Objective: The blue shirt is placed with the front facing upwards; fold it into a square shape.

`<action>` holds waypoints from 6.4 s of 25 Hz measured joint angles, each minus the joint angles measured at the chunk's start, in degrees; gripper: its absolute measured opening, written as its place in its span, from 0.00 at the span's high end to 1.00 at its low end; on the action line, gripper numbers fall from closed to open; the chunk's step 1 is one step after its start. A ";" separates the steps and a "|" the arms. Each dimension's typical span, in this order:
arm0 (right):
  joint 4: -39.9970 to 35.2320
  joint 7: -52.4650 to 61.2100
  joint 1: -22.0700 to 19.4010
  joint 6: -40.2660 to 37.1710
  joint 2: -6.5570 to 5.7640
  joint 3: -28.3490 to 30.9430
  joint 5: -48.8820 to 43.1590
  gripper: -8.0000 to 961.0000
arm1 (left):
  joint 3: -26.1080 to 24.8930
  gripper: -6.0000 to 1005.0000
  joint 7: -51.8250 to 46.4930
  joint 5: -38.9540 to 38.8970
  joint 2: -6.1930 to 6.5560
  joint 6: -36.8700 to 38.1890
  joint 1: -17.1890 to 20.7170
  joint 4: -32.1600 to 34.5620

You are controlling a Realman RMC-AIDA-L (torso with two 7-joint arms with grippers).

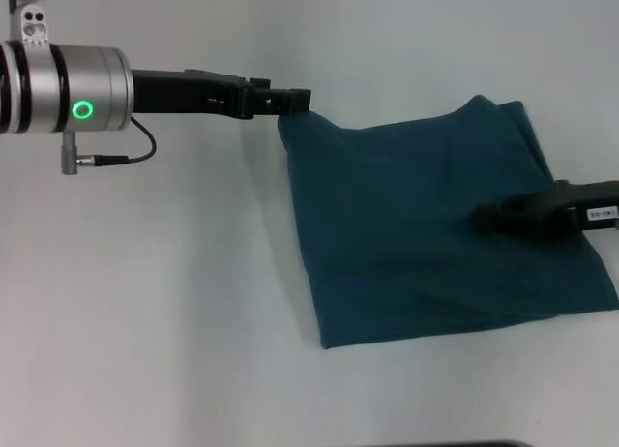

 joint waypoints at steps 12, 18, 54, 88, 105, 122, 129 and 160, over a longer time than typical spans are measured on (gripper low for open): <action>1.73 -2.30 2.60 1.34 1.00 0.65 -2.22 0.97 | 0.00 0.27 0.01 0.07 0.06 -0.76 -0.04 0.10; 1.13 -4.41 2.57 -3.90 0.08 1.10 3.61 0.97 | 0.00 0.27 0.00 0.01 0.04 -0.86 -0.08 0.09; -0.24 -3.32 4.35 -2.39 -0.51 8.90 7.62 0.97 | 0.44 0.27 6.86 -4.63 -0.25 9.38 0.60 4.33; -2.04 -0.14 3.74 -7.02 -2.43 14.03 7.66 0.97 | 1.03 0.27 31.15 -8.78 -0.53 -5.76 0.35 20.99; -2.03 -0.51 3.58 -6.68 -2.12 13.69 7.45 0.97 | 2.85 0.27 34.92 -13.56 -0.70 10.48 2.30 20.84; -1.86 -0.26 3.97 -6.85 -1.79 12.79 7.27 0.97 | 12.39 0.27 34.53 -13.53 -0.70 -2.09 1.18 22.56; -1.85 -0.07 3.53 -6.99 -1.97 12.06 5.64 0.97 | 11.78 0.27 33.93 -13.52 -0.20 6.34 2.46 18.80; -1.24 -14.20 1.21 -9.48 -0.48 16.14 -1.22 0.48 | -8.77 0.19 29.90 -13.71 -0.04 20.14 4.50 13.81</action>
